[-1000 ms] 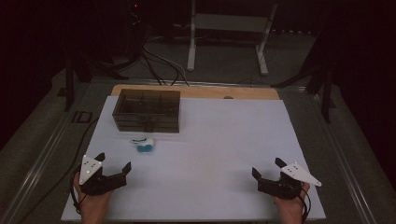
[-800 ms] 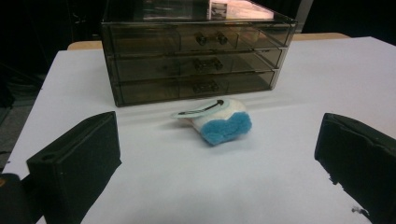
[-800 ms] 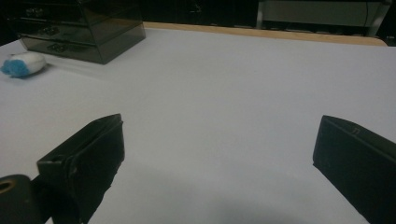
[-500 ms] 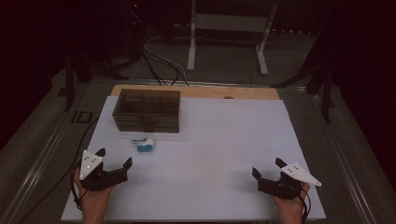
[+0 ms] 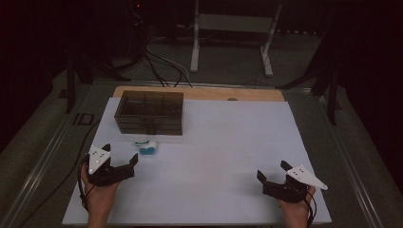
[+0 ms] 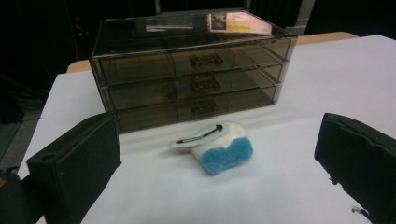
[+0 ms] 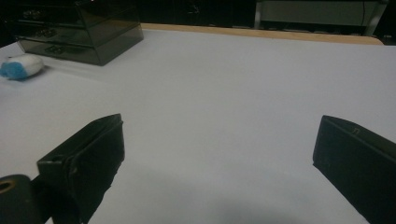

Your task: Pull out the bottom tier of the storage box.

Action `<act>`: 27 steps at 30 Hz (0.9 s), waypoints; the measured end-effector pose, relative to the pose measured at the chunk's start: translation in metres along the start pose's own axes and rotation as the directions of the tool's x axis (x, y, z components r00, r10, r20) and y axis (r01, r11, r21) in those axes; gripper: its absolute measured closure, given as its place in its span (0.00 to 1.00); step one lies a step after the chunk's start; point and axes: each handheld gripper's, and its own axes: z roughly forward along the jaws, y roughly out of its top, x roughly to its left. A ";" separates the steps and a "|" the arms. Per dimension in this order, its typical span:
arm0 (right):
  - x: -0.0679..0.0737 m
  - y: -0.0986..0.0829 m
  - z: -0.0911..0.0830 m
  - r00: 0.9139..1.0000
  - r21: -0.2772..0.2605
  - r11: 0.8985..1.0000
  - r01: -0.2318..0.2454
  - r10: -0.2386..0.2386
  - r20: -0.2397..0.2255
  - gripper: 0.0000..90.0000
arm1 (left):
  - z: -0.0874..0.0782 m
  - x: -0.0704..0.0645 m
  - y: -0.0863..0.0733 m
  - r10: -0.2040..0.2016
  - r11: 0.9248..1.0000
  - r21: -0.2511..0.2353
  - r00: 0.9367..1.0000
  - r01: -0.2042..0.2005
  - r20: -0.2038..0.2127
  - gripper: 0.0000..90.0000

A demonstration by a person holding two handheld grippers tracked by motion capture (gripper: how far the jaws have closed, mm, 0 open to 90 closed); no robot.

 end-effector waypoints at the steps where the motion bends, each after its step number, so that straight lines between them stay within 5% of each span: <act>1: 0.000 0.000 0.000 1.000 0.001 1.000 -0.001 0.001 -0.001 0.03 | 0.001 0.000 0.001 -0.002 1.000 0.000 1.000 0.002 -0.001 0.02; 12: -0.001 0.000 0.000 1.000 -0.003 1.000 -0.001 0.001 0.001 0.03 | 0.022 0.005 0.008 0.004 1.000 0.004 1.000 -0.004 -0.024 0.02; 27: 0.000 0.000 0.000 1.000 -0.005 1.000 -0.002 0.002 -0.001 0.03 | 0.051 0.019 0.003 -0.014 0.997 0.081 0.999 0.017 -0.040 0.13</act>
